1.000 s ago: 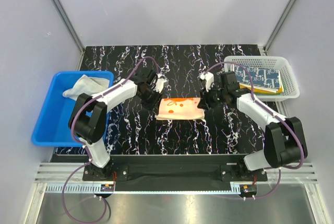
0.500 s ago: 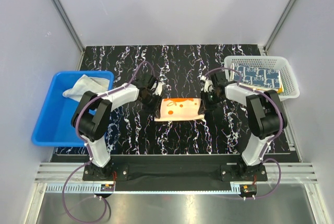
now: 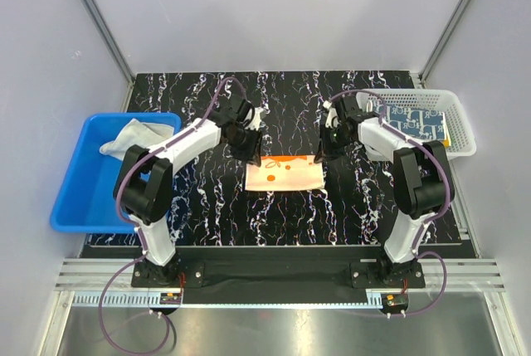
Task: Fold and stack the towels
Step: Fold the towel, then neatly place the folded towel into the bin
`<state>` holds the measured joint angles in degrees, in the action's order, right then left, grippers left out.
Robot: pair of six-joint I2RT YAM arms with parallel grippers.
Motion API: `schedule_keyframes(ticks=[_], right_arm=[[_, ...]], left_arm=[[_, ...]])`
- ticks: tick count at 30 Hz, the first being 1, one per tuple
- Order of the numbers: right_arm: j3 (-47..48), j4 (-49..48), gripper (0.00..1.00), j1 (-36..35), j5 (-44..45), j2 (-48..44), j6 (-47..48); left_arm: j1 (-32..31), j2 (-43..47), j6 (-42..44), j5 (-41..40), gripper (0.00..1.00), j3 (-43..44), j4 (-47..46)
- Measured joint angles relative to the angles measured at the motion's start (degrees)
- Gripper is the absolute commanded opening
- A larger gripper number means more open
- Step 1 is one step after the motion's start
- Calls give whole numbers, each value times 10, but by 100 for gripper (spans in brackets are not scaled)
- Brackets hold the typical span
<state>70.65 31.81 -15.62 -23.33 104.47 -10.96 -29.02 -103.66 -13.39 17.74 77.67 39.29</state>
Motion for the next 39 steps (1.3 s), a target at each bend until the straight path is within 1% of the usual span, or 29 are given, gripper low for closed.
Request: schedule_keyframes(ticks=[5,12,17,21,26,29,34,36,39], right_arm=[[35,3,4,0,33,30,2],[56,16,11,0,83,78,14],[82,35,16,0,103,67,19],[80,52,17,0,99,18,15],[23,41,14,0,50,-66,-7],[-55,1,13,-1,1,-91,-30],[-138,-35,11,-1,-30,-76,-55],[-151,-44,10,-1,-32,-64,-60],[-153,-53,11,-1,-29,-57,-64]], left_arm=[[5,-30,-2,1,36,31,-11],[35,-112,-10,0,36,33,-19],[43,-114,-15,-3,36,50,-16],[43,-113,-15,-2,36,60,-16],[43,-111,-17,0,36,60,-18],[43,-111,-17,0,36,59,-20],[43,-111,-19,0,36,46,-33],[43,-111,-19,0,36,42,-32],[43,-111,-19,-2,36,41,-33]])
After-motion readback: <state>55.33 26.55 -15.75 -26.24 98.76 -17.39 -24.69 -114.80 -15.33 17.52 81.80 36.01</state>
